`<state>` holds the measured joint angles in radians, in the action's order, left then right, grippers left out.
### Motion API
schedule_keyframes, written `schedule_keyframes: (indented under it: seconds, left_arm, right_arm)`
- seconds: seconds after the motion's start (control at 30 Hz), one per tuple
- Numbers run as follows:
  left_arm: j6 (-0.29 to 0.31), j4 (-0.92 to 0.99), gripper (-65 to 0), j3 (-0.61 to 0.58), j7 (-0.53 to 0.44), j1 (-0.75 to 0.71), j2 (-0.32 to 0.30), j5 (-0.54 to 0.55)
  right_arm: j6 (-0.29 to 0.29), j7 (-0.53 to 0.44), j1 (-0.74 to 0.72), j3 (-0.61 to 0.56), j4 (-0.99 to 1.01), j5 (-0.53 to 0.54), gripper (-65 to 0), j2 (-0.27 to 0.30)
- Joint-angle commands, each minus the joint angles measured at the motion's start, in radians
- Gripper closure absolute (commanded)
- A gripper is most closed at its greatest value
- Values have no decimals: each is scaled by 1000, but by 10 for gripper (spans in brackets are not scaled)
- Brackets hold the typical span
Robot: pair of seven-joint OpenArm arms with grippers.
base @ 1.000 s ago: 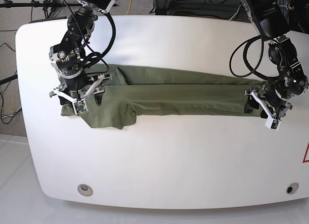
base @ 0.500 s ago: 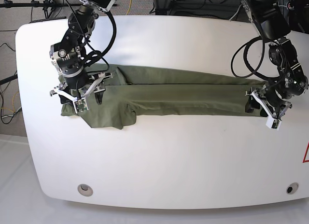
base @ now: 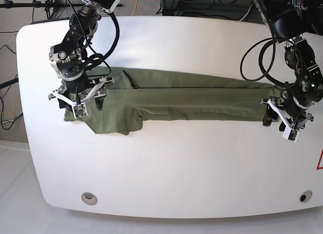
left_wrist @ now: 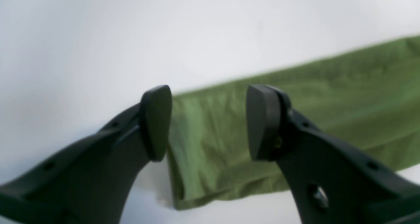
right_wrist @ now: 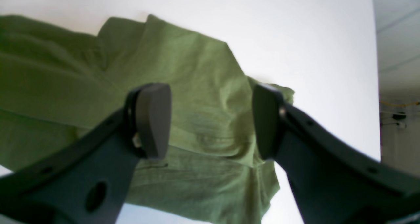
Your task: Fold the T-shirt properly
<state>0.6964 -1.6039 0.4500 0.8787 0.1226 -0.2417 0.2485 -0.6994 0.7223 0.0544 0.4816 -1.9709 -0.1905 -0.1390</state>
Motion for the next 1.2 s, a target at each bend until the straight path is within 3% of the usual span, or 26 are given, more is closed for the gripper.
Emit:
schedule_keyframes:
  seconds: [0.0,0.47,0.87,1.17]
  left_arm:
    - [2,-30,-326,-3,-21,-26,-6,-5]
    - [2,49,-333,16,-82,-109,-5,6]
    - [2,308,-332,11,-133,-100,-1,13]
    - [2,245,-337,35,-81,-99,16,73]
  right_arm:
    - [1,-23,-11,-8,-22,45,-375,1]
    - [1,-39,25,-6,0,97,-378,4]
    - [1,-17,50,-22,-31,70,-379,3]
    - [1,-11,43,-4,-38,70,-380,6]
